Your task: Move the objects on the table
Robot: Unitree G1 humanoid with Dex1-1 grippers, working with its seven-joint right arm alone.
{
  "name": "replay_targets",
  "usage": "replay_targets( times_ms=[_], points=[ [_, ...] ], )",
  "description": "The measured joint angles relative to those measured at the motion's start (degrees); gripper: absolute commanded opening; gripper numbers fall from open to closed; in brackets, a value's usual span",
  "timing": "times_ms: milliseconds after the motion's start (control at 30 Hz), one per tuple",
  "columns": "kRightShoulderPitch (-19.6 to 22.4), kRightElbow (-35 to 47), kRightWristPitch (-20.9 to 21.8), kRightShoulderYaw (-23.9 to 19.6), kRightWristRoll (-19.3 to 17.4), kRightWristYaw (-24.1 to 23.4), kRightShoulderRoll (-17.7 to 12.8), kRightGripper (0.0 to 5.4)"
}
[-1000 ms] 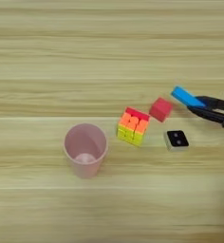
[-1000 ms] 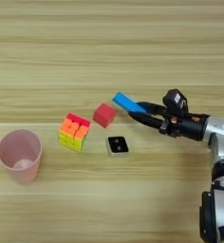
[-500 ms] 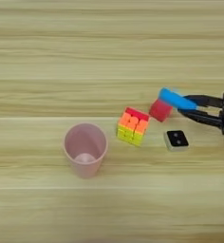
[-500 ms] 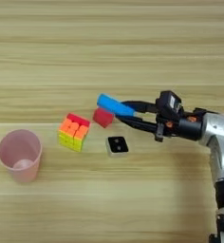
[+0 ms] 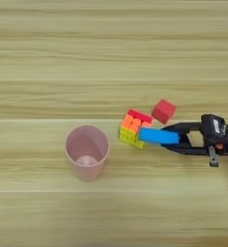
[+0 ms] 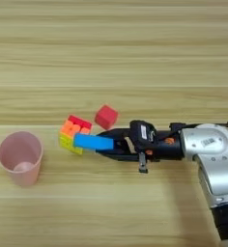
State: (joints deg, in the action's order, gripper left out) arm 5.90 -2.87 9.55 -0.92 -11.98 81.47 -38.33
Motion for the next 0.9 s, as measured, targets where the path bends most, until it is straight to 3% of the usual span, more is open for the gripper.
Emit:
replay_targets(
  times_ms=[400, 600, 900],
  points=[
    [-0.38, -9.54, 4.84, 8.52, 9.33, -2.58, 0.88, 1.41],
    [1.62, -13.77, 7.35, 9.99, 9.67, -3.73, 1.98, 1.41],
    [2.23, -15.06, 8.45, 10.51, 8.93, -3.73, 2.16, 2.84]
  ],
)
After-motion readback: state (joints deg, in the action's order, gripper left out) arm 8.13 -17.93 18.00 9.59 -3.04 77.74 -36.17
